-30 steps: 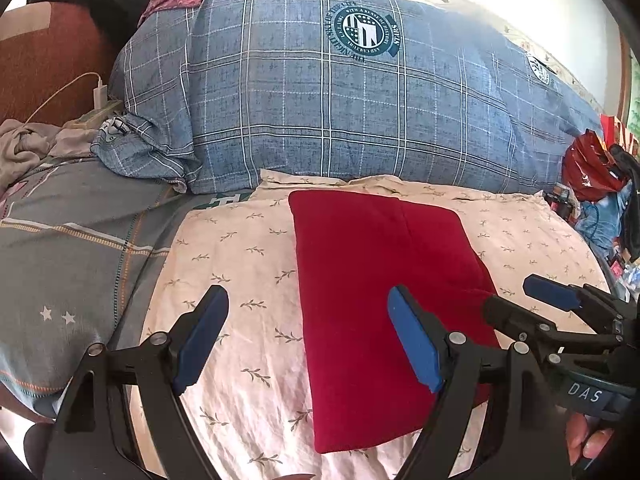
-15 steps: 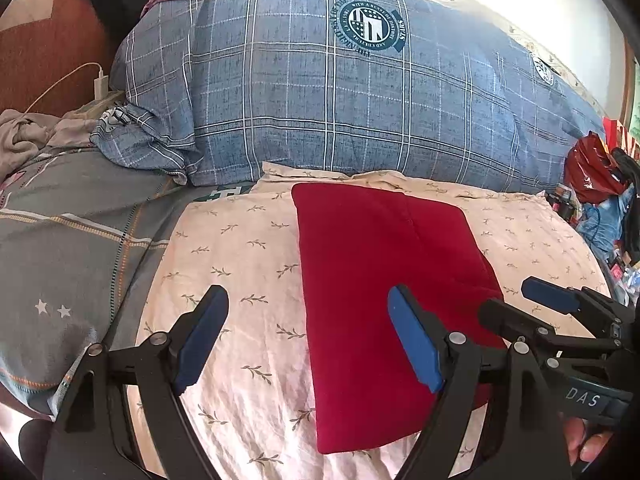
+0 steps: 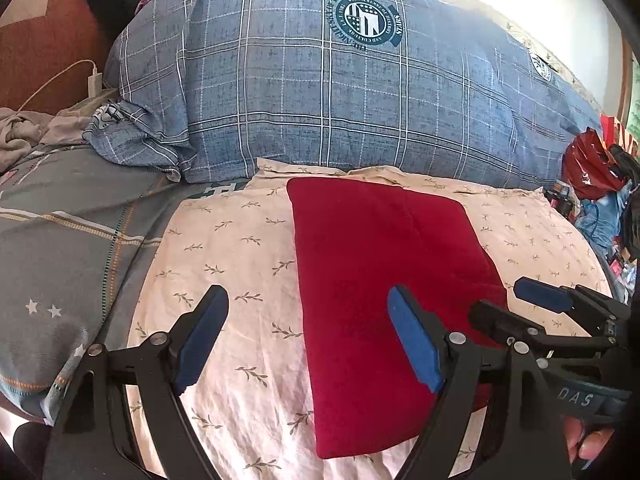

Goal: Fold small clothes

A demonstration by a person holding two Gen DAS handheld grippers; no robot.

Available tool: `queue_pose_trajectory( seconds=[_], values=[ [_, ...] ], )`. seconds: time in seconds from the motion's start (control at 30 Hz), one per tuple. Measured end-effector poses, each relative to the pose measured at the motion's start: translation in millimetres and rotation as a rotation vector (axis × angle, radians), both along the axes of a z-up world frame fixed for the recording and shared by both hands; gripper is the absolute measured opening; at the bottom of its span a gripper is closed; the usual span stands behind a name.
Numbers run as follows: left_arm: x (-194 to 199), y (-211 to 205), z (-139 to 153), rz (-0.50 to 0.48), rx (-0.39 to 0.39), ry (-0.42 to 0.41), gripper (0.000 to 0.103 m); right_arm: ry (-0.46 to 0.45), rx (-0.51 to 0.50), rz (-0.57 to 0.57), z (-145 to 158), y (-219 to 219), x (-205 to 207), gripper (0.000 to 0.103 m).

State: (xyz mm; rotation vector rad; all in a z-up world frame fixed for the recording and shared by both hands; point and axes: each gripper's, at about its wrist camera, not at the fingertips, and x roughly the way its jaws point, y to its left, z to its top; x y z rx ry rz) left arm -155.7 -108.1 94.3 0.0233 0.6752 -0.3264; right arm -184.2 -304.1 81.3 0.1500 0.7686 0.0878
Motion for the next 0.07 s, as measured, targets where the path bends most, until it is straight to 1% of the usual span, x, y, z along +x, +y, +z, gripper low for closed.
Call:
queue_pose_trajectory(
  seconds=[0.07],
  values=[
    [5.5,4.3,-2.6,0.001,-0.006,0.015,0.082,0.002,0.004,-0.012,-0.6,-7.3,2.2,0.076]
  ],
)
